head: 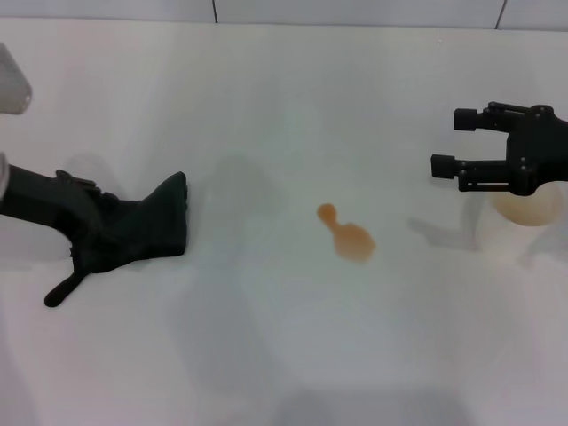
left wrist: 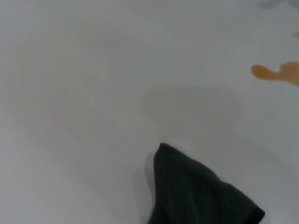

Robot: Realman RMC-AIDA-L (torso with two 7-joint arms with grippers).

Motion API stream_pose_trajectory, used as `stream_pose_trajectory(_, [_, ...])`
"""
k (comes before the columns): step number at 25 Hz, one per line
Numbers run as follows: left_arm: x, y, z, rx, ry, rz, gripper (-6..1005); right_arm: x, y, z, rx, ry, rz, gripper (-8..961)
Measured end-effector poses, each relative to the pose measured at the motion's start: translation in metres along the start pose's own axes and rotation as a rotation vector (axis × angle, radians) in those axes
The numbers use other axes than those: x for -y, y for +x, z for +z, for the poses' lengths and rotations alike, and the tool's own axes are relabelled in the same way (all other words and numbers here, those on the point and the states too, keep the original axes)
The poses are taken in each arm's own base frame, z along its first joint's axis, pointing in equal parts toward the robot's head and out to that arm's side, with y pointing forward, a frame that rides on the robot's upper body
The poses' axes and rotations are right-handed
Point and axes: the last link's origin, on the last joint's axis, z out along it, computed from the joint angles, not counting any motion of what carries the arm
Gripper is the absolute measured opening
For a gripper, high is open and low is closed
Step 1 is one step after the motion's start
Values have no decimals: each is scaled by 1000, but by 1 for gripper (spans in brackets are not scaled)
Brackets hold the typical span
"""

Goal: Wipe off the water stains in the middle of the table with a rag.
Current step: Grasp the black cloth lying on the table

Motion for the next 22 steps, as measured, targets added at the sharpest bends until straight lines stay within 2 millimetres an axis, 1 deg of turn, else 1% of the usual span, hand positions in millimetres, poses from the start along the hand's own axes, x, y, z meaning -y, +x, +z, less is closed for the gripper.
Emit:
stream_pose_trajectory(5, [0,4,8,5,1,10,821,0,1,-1,3,3,3,839])
stream_pose_trajectory(10, [1,5,9,5,6,13,820,0,1,-1,3,3,3,839])
stream_pose_trajectory(22, [0,-2,15,26,12,9,818,0,0,-1,3,2,24,839])
